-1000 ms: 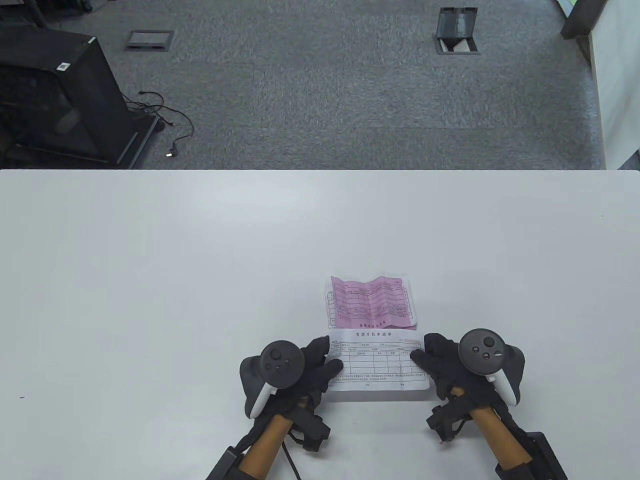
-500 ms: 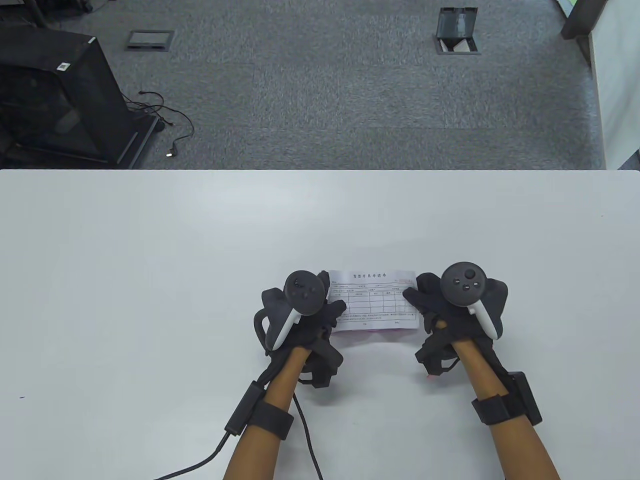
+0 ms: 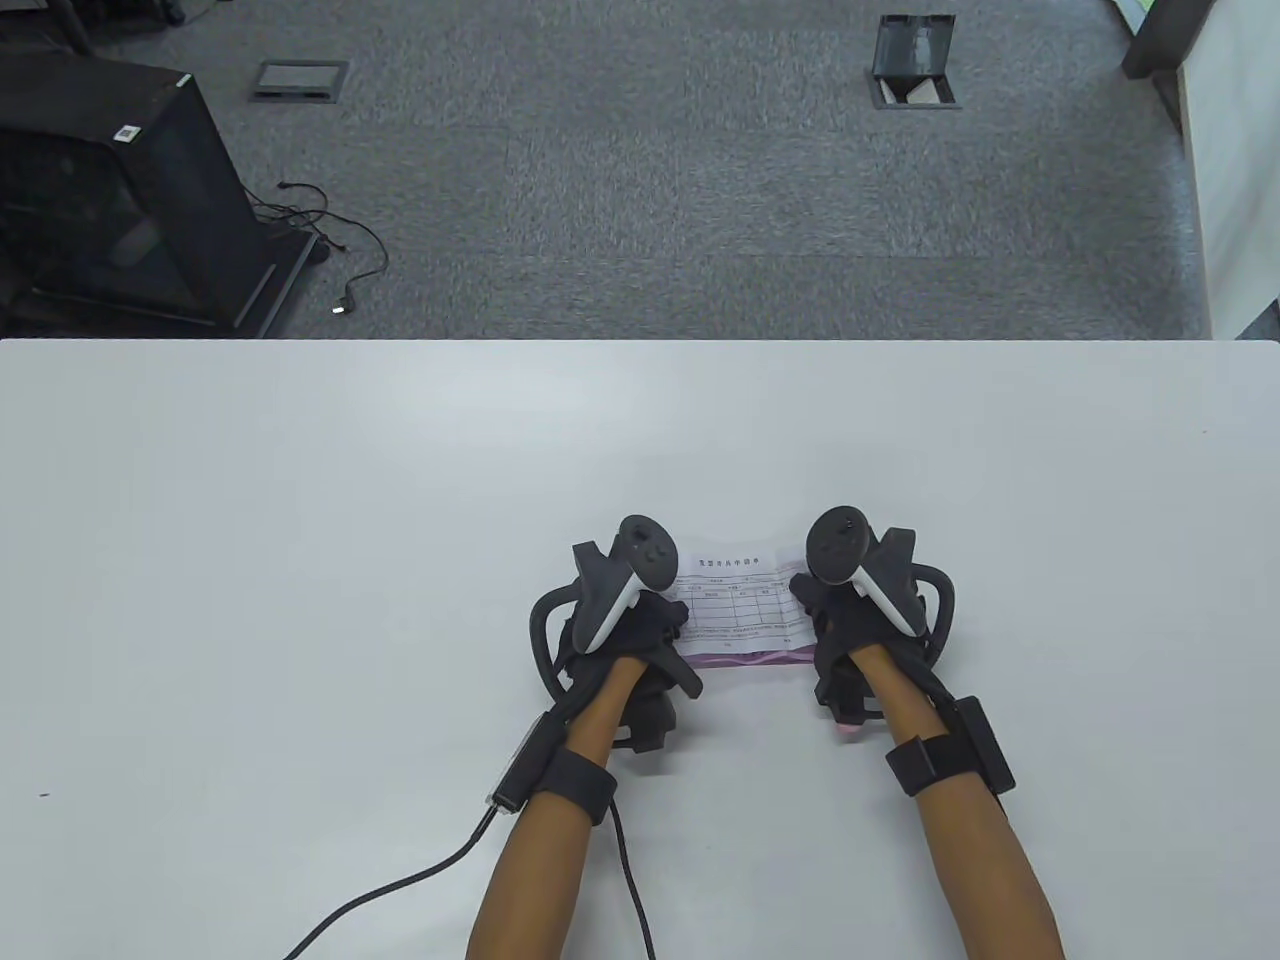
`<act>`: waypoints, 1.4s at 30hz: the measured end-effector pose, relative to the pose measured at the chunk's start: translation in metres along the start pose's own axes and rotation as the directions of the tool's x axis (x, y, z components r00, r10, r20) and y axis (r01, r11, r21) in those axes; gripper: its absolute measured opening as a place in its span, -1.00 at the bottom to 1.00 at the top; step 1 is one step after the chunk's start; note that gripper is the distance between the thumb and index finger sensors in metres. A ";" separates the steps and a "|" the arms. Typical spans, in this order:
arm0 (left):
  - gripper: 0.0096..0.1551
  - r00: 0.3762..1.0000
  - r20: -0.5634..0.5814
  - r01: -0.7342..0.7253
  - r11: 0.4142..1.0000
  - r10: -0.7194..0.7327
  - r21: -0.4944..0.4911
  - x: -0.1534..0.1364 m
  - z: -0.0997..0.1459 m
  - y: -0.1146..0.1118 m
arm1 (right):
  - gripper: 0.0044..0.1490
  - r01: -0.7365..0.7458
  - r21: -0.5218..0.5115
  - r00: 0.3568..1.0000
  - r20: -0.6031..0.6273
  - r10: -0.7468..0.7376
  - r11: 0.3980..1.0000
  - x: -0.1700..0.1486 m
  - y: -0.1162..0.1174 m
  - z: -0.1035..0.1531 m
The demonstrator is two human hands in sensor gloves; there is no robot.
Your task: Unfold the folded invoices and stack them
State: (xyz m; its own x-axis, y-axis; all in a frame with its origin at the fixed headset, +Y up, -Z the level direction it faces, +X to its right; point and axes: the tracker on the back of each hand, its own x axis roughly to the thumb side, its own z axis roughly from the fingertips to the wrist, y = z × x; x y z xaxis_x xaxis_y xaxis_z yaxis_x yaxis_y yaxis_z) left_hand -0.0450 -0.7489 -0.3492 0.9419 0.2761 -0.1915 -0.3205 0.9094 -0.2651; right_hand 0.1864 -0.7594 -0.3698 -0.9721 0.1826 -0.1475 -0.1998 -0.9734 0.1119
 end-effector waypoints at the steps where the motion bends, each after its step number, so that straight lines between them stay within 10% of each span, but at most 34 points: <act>1: -0.14 1.000 -0.008 0.013 1.000 -0.013 -0.001 0.000 -0.001 -0.002 | -0.54 -0.007 0.007 1.000 -0.006 0.007 1.000 0.000 0.003 0.000; 18: 0.10 0.974 -0.153 0.173 0.985 -0.169 0.009 -0.010 -0.011 -0.014 | -0.28 -0.184 -0.014 0.975 -0.127 0.181 0.983 0.003 0.011 0.002; 33: 0.10 0.989 -0.101 0.108 0.994 -0.104 0.031 -0.015 -0.004 -0.014 | -0.16 -0.042 -0.016 0.994 -0.102 0.040 0.999 -0.010 0.003 0.011; 42: 0.04 0.998 -0.007 0.066 0.969 -0.067 0.238 -0.024 0.032 0.005 | -0.18 -0.003 -0.100 0.998 -0.069 -0.004 0.995 -0.022 -0.026 0.056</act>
State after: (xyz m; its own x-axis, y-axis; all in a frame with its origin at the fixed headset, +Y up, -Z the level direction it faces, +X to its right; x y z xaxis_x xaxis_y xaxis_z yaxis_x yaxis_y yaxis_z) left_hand -0.0663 -0.7413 -0.3157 0.9604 0.2127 -0.1802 -0.2239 0.9736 -0.0443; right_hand 0.2058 -0.7303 -0.3146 -0.9605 0.1761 -0.2154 -0.1834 -0.9829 0.0139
